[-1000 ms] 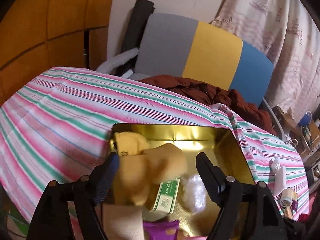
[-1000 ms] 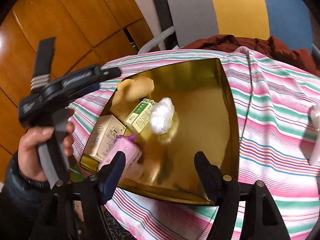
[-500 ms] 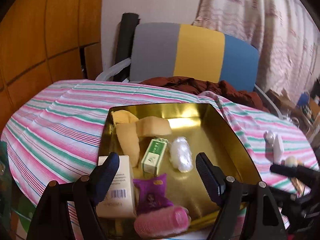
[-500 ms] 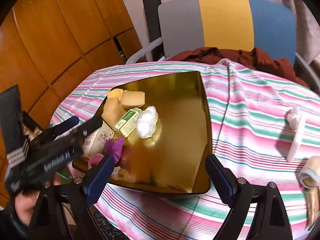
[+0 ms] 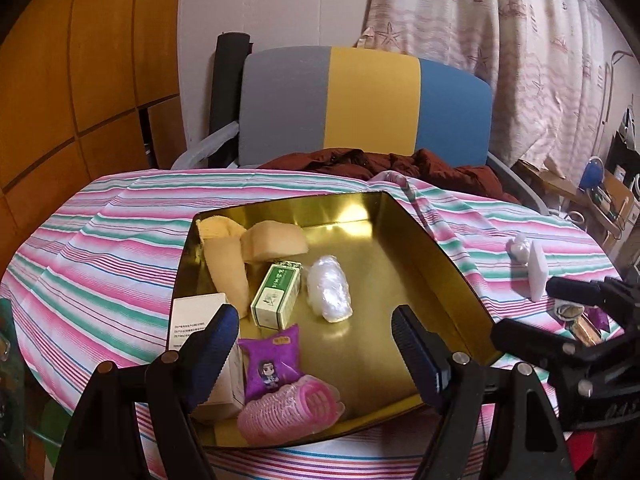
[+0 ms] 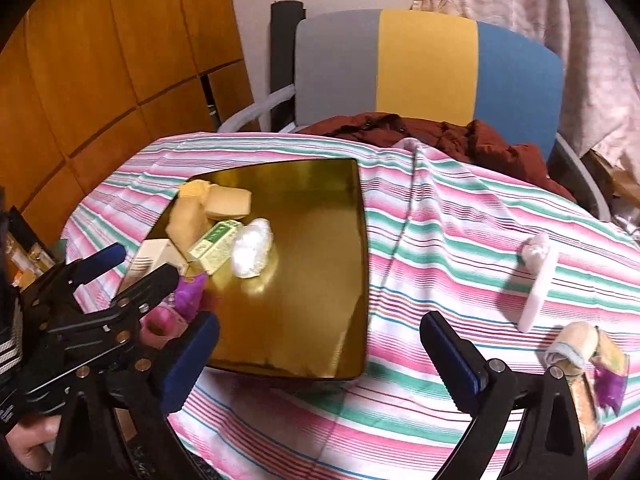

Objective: Organize objects
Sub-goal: 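Move both tools back over the remaining items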

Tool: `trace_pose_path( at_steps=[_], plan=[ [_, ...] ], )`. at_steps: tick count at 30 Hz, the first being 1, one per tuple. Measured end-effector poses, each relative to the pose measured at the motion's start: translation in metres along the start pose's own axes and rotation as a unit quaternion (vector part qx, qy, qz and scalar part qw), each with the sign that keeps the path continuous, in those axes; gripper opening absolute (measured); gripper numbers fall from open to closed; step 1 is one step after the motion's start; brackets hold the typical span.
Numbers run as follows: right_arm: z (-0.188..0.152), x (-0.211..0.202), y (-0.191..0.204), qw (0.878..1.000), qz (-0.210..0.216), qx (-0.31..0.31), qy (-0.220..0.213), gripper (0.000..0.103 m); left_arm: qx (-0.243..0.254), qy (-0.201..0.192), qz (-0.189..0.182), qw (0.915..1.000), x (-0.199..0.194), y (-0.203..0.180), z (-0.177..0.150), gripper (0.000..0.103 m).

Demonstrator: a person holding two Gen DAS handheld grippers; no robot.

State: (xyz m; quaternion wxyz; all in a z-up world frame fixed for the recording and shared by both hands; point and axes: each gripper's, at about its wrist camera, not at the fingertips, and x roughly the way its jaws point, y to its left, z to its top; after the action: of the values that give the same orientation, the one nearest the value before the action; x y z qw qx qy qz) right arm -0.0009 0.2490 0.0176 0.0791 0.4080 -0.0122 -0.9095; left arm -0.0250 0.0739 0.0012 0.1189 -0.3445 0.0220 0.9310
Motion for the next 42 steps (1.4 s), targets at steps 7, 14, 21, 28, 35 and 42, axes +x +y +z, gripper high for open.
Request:
trace_pose_path(
  at_steps=[7,14,21,28,35,42],
  plan=[
    [0.004,-0.005,-0.029,0.999,-0.039,0.011,0.001,0.102,0.008,0.005,-0.009,0.9999,0.001,-0.004,-0.002,0.08],
    [0.008,-0.015,-0.07,0.996,-0.09,0.014,0.001,0.102,0.018,0.01,-0.021,0.9996,0.002,-0.012,-0.004,0.08],
    [0.011,-0.039,-0.166,0.982,-0.157,0.103,-0.025,0.102,0.013,0.018,-0.056,0.9982,0.005,-0.018,-0.005,0.08],
    [-0.021,-0.041,-0.255,0.947,-0.189,0.259,-0.036,0.103,0.032,0.038,-0.057,0.9971,0.016,-0.032,-0.007,0.079],
    [-0.04,-0.047,-0.288,0.92,-0.161,0.354,-0.039,0.103,0.056,0.037,-0.098,0.9929,0.019,-0.064,0.002,0.079],
    [-0.044,-0.048,-0.294,0.913,-0.156,0.373,-0.042,0.103,0.084,0.053,-0.144,0.9847,0.03,-0.119,0.011,0.078]
  ],
)
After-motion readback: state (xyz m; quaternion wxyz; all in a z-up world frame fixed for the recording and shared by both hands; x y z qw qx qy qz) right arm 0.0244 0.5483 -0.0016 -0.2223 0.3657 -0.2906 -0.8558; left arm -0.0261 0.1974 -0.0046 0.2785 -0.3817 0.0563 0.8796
